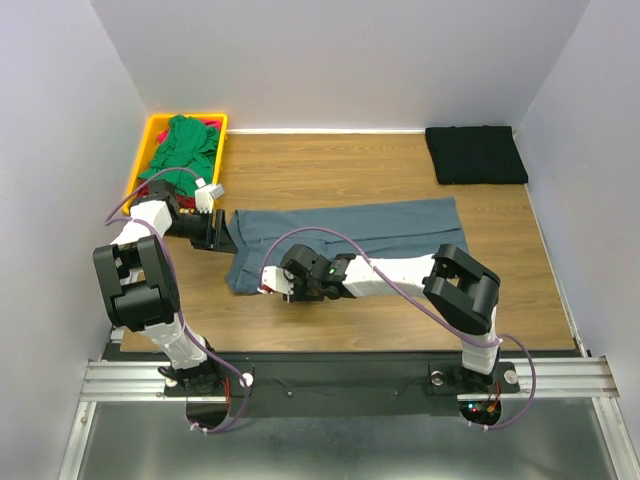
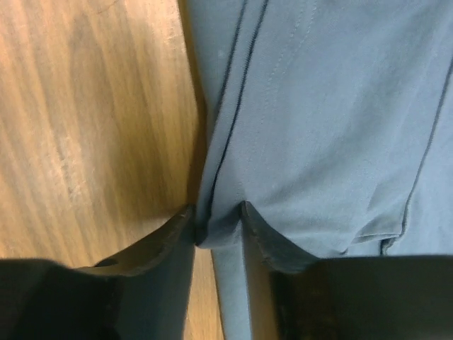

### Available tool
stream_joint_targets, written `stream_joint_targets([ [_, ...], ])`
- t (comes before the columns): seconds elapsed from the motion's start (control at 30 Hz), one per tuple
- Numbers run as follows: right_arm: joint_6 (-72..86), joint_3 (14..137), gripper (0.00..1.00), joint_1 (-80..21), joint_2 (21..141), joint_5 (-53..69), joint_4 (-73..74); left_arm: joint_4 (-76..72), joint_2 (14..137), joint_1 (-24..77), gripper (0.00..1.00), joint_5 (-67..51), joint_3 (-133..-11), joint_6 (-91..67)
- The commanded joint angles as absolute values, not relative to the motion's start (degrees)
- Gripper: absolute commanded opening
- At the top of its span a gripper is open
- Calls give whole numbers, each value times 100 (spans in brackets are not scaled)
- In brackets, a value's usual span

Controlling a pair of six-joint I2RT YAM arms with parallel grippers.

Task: Fold and stack the t-shirts
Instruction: Fold the tshirt

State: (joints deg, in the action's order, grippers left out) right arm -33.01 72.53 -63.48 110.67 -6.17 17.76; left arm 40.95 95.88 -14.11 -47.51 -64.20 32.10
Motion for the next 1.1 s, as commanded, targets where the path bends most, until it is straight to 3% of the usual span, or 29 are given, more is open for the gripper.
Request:
stream_joint_targets([
  [0.0,-3480,7260,32,-6425,10855,-887,1485,4149,9510,-1406,56,-4860,-6460,3243],
  [0.33,-3577,7427,20,-6416,10679,-923,1494,4078,9554,-1415,54,-4913,-6434,3234],
  [0.57,-3595,7611,19,-6355,10644,-905,1512,4104,9501,-1415,54,-4904,-6451,3278],
  [0.67,-3638,7646,31,-6320,10652,-853,1555,4122,9536,-1415,54,-4913,-6469,3287],
  [0.8,-3656,7646,26,-6319,10705,-748,1617,4105,9554,-1415,54,-4904,-6486,3305],
  [0.87,-3630,7682,31,-6319,10705,-703,1652,4087,9554,-1406,54,-4913,-6478,3305],
  [1.07,-3639,7778,32,-6319,10644,-694,1749,4104,9580,-1415,54,-4904,-6469,3331],
])
